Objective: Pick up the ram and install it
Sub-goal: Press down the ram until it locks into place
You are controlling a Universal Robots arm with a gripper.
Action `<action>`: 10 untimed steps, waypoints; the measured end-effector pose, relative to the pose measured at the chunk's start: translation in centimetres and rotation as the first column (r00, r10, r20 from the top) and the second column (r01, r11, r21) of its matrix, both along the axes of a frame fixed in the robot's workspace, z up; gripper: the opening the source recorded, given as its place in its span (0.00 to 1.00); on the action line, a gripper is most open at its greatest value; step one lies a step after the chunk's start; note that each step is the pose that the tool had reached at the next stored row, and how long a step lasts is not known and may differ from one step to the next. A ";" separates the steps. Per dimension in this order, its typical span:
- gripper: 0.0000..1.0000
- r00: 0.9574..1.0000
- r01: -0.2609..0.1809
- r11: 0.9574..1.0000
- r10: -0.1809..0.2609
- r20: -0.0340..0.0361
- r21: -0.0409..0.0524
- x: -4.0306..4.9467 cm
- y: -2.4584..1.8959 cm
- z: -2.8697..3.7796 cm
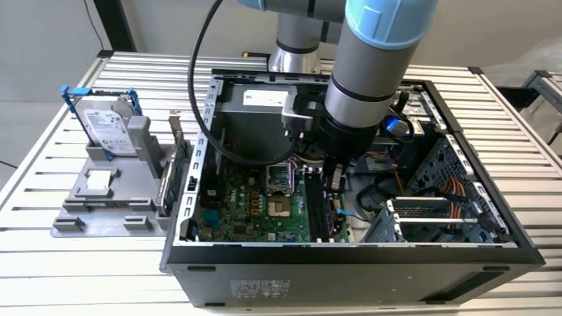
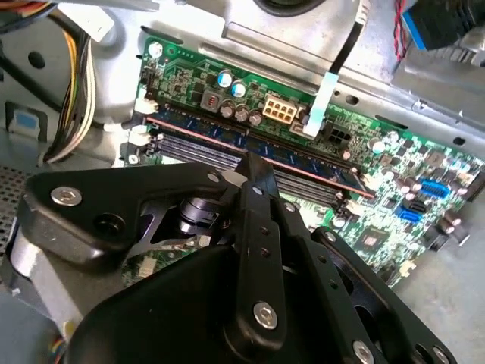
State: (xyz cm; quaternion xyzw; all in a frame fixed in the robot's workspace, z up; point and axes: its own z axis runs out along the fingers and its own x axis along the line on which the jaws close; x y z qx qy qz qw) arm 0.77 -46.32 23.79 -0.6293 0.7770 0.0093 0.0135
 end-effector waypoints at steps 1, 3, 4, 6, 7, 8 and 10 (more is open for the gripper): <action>0.00 1.000 -0.009 1.000 0.009 0.000 0.000 0.17 0.00 0.00; 0.00 1.000 -0.023 1.000 0.023 0.000 0.000 0.23 0.00 -0.02; 0.00 0.999 -0.036 0.999 0.036 0.000 0.000 0.23 -0.01 -0.03; 0.00 0.997 -0.071 0.997 0.071 0.000 0.000 0.25 0.00 -0.06; 0.00 0.996 -0.089 0.996 0.089 0.000 0.000 0.25 0.00 -0.06; 0.00 0.994 -0.106 0.994 0.106 0.000 0.000 0.25 0.00 -0.06; 0.00 0.991 -0.134 0.991 0.134 0.000 0.000 0.27 0.00 -0.07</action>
